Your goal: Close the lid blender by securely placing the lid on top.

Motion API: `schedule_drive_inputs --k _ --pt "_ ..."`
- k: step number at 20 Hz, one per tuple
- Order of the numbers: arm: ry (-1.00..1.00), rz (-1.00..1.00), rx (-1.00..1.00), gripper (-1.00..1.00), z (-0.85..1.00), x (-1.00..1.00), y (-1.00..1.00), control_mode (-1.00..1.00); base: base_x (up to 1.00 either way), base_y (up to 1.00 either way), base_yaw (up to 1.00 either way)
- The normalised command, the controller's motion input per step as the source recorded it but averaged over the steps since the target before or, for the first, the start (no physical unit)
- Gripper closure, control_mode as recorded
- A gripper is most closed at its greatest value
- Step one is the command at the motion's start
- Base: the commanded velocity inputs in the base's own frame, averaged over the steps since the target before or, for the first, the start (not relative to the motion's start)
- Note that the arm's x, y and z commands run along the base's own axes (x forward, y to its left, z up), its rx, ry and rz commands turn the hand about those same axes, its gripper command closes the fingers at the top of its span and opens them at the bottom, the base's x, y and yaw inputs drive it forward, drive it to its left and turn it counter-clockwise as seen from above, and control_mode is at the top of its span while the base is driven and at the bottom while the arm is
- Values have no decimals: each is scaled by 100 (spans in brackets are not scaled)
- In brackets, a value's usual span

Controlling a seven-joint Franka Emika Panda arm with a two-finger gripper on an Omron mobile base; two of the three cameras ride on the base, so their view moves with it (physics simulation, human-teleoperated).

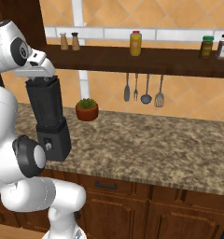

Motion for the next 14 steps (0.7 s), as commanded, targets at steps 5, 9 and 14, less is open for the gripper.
schedule_drive_inputs --k 5,9,14 --pt "-8 -1 0 100 -14 11 7 -100 0 0 0" --pt "-7 0 0 100 -24 13 4 -100 0 0 0" --pt "-1 0 0 100 -30 0 0 -100 0 0 0"
